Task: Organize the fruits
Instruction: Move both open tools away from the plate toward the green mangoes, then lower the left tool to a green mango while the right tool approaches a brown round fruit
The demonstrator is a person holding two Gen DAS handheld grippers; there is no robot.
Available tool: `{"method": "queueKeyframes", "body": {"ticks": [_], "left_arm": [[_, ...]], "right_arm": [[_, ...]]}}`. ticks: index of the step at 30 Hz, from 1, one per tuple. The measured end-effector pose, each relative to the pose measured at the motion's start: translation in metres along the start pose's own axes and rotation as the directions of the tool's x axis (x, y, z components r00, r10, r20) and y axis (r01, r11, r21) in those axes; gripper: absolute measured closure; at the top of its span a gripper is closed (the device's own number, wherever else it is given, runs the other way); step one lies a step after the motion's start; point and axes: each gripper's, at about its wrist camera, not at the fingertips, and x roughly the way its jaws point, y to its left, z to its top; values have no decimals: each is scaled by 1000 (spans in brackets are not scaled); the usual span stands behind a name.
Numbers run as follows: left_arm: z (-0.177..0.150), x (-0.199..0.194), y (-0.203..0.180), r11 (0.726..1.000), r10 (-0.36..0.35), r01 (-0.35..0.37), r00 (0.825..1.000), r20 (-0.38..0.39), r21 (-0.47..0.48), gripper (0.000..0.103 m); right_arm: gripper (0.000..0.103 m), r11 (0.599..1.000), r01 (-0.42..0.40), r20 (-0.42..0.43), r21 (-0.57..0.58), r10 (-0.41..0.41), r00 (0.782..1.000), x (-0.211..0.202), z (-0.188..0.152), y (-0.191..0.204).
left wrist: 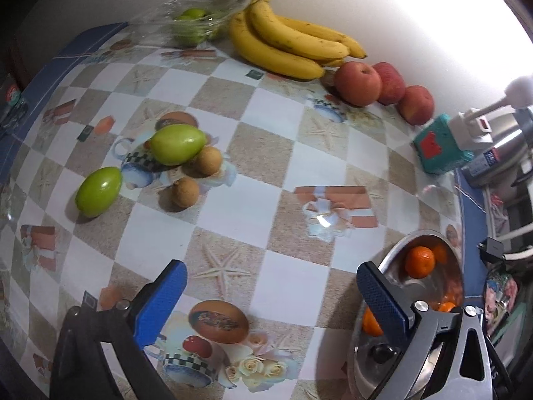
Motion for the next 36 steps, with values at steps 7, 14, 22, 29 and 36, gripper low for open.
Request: {"method": "queueKeyframes", "body": {"ticks": [7,14,22,29,36], "left_arm": [[0,3,8,999,9,-9,1000,-10,-32,0],[0,3,11,999,11,-12,1000,-14,-50,0],[0,0,9,999,29,-29,1000,7,-25,0],[1,-4,12,1000,22,-22,1000,14,-20,0],[8,-24,17,995,52,-59,995,86,76,0]], "right_arm": [[21,1000,6,-3,-19,-6,1000,4,-2,4],[10,1000,7,-5,-13,-7,1000,5,-2,3],[0,1000,-3,0,-16,3,1000,5,-2,4],[0,1000,2,2,-23,-2,1000,4,-2,6],[0,999,-19,0,-38,19,1000,4,-4,14]]}}
